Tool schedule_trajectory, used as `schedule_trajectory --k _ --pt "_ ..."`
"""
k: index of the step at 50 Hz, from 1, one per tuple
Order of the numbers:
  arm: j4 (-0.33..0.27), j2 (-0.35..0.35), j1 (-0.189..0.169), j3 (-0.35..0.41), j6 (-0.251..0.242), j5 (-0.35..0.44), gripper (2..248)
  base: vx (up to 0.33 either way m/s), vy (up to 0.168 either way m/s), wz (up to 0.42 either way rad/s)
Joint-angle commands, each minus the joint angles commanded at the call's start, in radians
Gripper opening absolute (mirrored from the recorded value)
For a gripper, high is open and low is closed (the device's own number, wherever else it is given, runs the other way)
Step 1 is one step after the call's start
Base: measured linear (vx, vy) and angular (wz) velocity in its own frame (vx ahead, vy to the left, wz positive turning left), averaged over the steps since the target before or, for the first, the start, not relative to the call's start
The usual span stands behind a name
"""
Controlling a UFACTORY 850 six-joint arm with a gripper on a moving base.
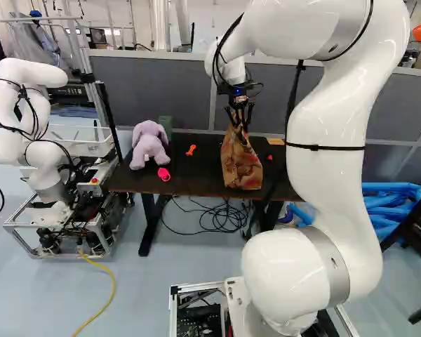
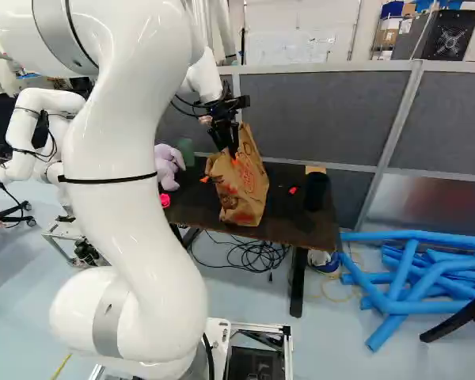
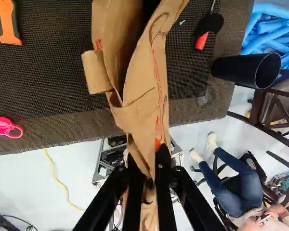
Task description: Pick up the bag on the ground and place it on the table
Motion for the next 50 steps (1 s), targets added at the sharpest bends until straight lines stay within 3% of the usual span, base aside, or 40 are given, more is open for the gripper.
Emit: schedule_trajectory --k 1,6,7,11,12,16,17,22,23,27,28,32,33,50 --pt "0.000 0.000 0.000 0.000 0.000 0.000 56 0.000 0.000 0.000" --pt "0.000 0.000 0.000 0.000 0.000 0.000 56 0.000 0.000 0.000" --pt "0.000 0.000 0.000 0.000 0.000 0.000 90 0.000 0.000 0.000" --pt "0.000 0.000 0.000 0.000 0.000 0.000 90 0.000 0.000 0.000" --pt "0.000 0.000 0.000 0.000 0.000 0.000 125 0.000 0.000 0.000" --pt "0.000 0.000 0.000 0.000 0.000 0.000 125 0.000 0.000 0.000" --pt "0.000 0.000 0.000 0.000 0.000 0.000 161 0.000 0.000 0.000" --pt "0.000 0.000 0.000 0.000 0.000 0.000 161 0.000 0.000 0.000" --pt "0.000 0.000 0.000 0.000 0.000 0.000 198 0.000 0.000 0.000" --pt "0.000 0.000 0.000 0.000 0.000 0.000 198 0.000 0.000 0.000" --pt "0.000 0.000 0.000 0.000 0.000 0.000 234 0.000 0.000 0.000" --pt "0.000 0.000 0.000 0.000 0.000 0.000 234 0.000 0.000 0.000" --pt "0.000 0.000 0.000 0.000 0.000 0.000 247 0.000 0.000 0.000" --pt "0.001 0.037 0.000 0.002 0.000 -0.008 247 0.000 0.000 0.000"
